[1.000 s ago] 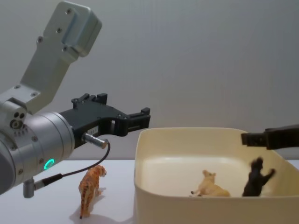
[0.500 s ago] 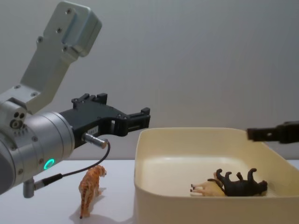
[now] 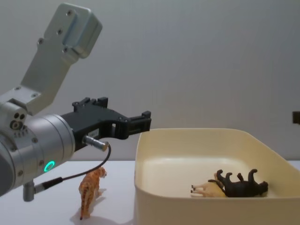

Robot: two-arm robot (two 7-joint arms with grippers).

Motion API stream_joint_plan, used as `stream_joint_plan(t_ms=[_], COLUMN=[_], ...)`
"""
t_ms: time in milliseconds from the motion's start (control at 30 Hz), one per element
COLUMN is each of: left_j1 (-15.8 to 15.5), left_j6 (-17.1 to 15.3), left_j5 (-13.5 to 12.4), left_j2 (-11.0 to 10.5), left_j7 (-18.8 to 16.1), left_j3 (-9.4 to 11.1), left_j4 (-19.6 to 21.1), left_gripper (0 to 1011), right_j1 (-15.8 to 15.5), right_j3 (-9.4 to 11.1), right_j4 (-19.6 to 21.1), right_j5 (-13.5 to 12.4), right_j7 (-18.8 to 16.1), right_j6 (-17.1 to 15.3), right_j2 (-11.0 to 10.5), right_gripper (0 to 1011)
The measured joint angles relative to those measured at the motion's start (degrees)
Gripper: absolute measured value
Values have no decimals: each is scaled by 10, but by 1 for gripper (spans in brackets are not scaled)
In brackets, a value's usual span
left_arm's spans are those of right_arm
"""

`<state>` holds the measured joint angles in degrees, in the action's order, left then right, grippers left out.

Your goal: Pick up the toy alternately with two hands and place it into the central storage box.

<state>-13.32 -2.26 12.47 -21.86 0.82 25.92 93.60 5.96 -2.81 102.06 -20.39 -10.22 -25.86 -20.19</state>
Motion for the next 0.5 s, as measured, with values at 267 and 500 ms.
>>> stream_joint_plan(t_ms=[267,500], left_j1=[10,20], left_j6=[-41,-78], left_j5=[31,63], left_j2=[-2,-5], left_j7=[-10,-32], left_j3=[-3,-8], left_j4=[16,29], left_gripper=[1001,1001], right_j1=[-11,-16], right_j3=[13,20], right_j4=[10,16], right_j5=[-18,-27], right_j7=[9,14], right_j6=[4,5], right_j2=[-10,-15], right_gripper=[1001,1001])
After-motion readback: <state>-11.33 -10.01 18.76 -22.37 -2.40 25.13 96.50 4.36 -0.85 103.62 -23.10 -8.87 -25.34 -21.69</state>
